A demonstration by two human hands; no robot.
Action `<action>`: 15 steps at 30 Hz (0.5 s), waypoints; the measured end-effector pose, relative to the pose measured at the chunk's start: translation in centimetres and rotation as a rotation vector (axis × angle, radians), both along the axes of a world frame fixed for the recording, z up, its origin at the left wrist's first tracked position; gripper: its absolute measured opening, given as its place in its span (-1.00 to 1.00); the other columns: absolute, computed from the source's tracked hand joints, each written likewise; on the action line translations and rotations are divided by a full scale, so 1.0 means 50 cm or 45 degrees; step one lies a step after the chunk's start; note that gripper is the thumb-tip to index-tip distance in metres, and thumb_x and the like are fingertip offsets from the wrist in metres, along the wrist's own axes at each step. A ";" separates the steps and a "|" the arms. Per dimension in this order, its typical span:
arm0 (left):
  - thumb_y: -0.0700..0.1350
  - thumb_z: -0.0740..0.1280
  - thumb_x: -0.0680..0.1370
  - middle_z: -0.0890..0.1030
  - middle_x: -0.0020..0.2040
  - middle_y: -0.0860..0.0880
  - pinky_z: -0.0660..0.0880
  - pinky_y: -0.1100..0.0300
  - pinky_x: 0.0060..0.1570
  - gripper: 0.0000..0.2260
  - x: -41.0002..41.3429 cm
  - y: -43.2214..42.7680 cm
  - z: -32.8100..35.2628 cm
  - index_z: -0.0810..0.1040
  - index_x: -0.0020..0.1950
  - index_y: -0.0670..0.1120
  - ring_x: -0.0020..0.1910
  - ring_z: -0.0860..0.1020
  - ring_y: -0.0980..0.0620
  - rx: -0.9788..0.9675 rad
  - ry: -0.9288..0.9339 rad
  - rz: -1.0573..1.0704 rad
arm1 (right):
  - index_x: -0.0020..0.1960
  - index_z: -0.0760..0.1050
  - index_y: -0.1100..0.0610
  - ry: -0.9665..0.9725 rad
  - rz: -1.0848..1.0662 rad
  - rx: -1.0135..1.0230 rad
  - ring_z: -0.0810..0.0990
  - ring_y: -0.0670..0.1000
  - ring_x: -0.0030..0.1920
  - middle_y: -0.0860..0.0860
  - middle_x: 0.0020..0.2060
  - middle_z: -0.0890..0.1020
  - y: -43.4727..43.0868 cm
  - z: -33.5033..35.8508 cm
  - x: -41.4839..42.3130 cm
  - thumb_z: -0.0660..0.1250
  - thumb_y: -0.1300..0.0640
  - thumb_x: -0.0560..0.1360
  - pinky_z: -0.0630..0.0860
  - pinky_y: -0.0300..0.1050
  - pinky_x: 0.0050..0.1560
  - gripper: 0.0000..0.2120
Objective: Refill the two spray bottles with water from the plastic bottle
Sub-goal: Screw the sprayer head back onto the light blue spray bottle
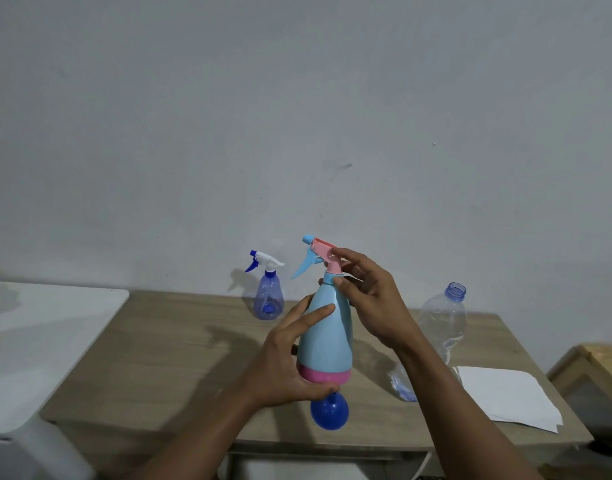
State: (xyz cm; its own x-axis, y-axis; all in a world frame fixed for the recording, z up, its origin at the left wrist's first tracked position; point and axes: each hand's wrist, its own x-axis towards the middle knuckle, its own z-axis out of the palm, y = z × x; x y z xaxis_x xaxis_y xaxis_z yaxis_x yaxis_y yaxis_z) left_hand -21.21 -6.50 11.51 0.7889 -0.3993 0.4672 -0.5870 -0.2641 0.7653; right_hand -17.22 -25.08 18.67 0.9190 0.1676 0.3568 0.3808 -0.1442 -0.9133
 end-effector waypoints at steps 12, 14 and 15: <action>-0.07 0.68 0.24 0.14 0.52 0.30 0.52 0.39 0.04 -0.06 0.013 0.004 0.009 0.26 0.49 0.29 0.46 0.30 0.17 0.028 0.005 -0.005 | 0.27 0.59 -0.03 -0.036 -0.075 -0.054 0.64 -0.01 0.14 -0.08 0.11 0.68 0.005 -0.002 0.005 0.27 0.24 0.64 0.59 -0.08 0.18 -0.71; -0.05 0.68 0.24 0.14 0.54 0.26 0.52 0.38 0.06 -0.06 0.015 0.004 0.006 0.26 0.49 0.28 0.46 0.30 0.14 0.038 -0.001 0.000 | 0.20 0.60 -0.11 -0.086 -0.112 -0.107 0.64 -0.07 0.09 -0.09 0.05 0.69 0.006 0.005 0.005 0.33 0.23 0.61 0.58 -0.23 0.12 -0.71; -0.03 0.68 0.25 0.13 0.54 0.24 0.53 0.36 0.07 -0.06 0.015 0.005 0.002 0.25 0.50 0.27 0.47 0.30 0.13 0.049 -0.007 0.001 | 0.16 0.59 -0.17 -0.106 -0.126 -0.134 0.63 -0.10 0.06 -0.11 0.03 0.69 0.008 0.007 0.004 0.35 0.22 0.59 0.56 -0.30 0.08 -0.70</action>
State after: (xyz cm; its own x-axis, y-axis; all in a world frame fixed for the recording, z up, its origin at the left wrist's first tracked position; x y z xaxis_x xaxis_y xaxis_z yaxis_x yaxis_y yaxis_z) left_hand -20.45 -6.26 11.63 0.7866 -0.4168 0.4556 -0.5908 -0.2938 0.7514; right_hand -17.00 -24.69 19.00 0.9010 0.1182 0.4174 0.4335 -0.2783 -0.8571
